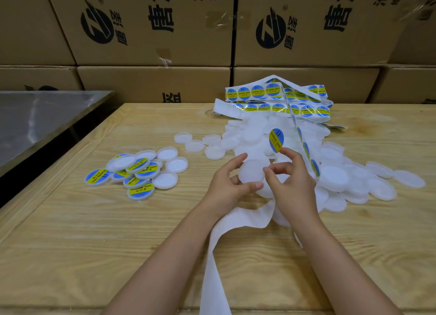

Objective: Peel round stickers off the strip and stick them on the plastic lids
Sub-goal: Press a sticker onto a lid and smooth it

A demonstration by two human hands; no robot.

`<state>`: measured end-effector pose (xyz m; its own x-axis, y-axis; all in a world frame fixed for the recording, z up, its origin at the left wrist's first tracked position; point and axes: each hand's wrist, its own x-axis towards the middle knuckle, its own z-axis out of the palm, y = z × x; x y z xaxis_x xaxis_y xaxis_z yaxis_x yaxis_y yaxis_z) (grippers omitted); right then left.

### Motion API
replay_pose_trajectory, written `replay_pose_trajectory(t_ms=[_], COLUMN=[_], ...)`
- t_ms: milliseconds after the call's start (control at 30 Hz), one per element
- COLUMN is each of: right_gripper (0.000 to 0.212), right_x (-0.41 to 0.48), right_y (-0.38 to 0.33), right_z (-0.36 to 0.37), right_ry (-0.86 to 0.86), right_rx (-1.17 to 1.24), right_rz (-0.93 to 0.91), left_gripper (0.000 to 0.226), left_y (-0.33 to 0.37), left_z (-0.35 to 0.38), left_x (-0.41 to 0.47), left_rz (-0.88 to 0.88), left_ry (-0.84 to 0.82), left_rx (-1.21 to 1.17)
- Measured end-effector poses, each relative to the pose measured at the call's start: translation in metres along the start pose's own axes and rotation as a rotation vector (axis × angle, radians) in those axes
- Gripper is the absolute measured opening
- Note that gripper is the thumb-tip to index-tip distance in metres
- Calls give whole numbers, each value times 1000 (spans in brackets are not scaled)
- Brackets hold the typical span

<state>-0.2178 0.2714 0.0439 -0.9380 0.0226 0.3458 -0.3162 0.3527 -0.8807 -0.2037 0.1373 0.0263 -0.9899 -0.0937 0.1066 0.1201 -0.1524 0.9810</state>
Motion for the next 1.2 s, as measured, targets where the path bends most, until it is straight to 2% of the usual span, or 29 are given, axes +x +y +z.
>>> replay_pose_trajectory(t_ms=[133,300,367,567,667,733,867,1033,1200], right_gripper=[39,37,41,52,53,46,11,16,23], right_x=[1,2,2,3,4,4,6,8,10], right_y=[2,1,2,5,7,6,2,5,10], right_z=[-1,1,2,4,3,3,0,0,4], right_ry=[42,18,6,-8,4,20,102,32,34], right_rx=[34,109,109,44,57,101,279,315,314], right_rz=[-33,-24,-27,-59,-62,-68,-62,0,50], left_gripper=[43,26,22,13,9,11,14,17,15], left_y=[0,0,2,7,7,8,8,9,6], left_z=[-1,-1,-1,-5,-4,-3,-4,-5,-4], left_x=[4,2,1,-1,-1,-1,-1,-2,-2], left_rz=[-79,-96,-119,-243,-251,-242,-234,-248,-237], left_ry=[23,-72,-59,-94,-52,-32,-9,-9,-22], left_rx=[-125,-217,-269,-404,-429,-442,-454,-509,-534])
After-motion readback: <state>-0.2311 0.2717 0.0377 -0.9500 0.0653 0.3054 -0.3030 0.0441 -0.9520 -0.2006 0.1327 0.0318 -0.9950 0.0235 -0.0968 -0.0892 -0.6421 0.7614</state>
